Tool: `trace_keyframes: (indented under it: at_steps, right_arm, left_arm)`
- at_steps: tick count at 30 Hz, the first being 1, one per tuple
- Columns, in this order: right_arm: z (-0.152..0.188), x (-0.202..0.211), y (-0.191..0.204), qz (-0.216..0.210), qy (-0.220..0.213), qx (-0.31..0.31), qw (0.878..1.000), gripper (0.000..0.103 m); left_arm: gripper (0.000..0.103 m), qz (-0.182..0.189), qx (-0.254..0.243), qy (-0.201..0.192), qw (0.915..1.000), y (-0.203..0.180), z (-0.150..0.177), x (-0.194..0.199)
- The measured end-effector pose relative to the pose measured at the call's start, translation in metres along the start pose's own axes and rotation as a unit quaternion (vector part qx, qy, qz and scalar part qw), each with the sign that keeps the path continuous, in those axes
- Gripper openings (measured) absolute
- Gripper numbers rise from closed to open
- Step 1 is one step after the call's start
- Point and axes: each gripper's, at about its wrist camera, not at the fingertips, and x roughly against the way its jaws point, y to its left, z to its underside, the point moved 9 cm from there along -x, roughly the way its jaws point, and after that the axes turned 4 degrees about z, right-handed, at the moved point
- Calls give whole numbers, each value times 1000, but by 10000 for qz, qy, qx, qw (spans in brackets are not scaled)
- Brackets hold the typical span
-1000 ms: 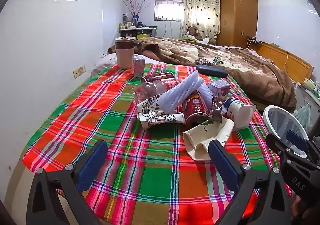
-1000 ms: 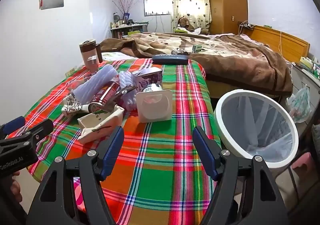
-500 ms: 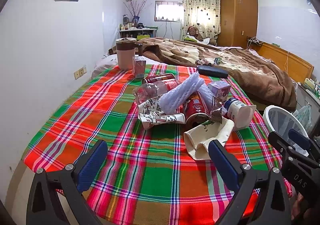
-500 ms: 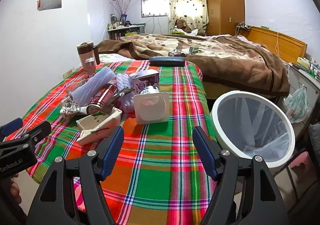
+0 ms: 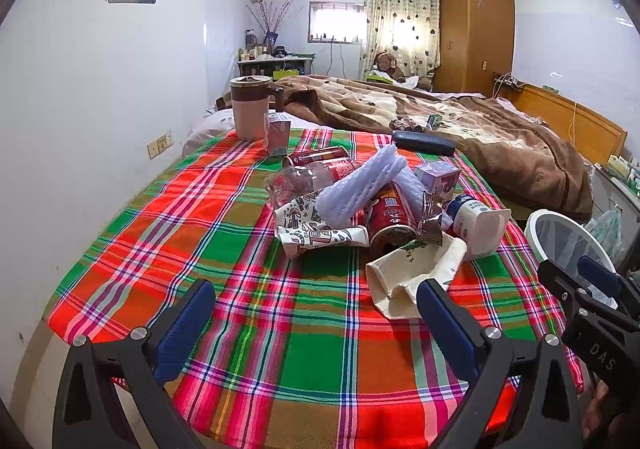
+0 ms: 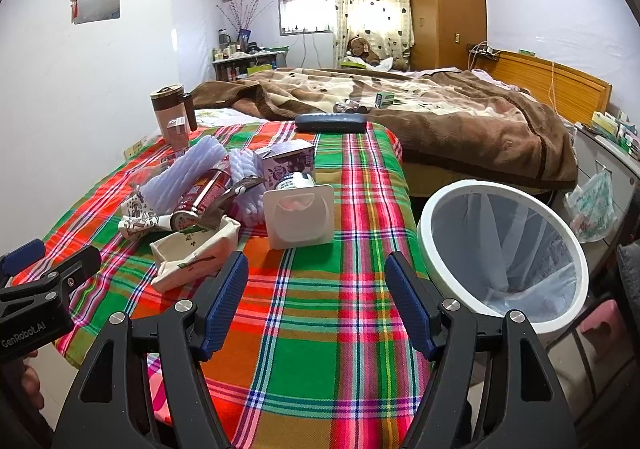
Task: Collect trash
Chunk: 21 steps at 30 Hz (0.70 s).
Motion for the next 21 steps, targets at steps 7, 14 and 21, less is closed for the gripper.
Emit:
trace_keyframes:
  at_steps: [7, 14, 21]
  right_arm:
    - [0, 0, 0, -3, 1, 2, 10000, 72]
    - [0, 0, 0, -1, 3, 5, 10000, 72]
    - [0, 0, -1, 7, -3, 8, 10000, 72]
  left_arm:
    - [102, -10, 2, 1, 10000, 0, 0, 1]
    - [102, -4, 4, -4, 10000, 0, 0, 2]
    - [102, 20, 24, -12, 10000, 2, 0, 3]
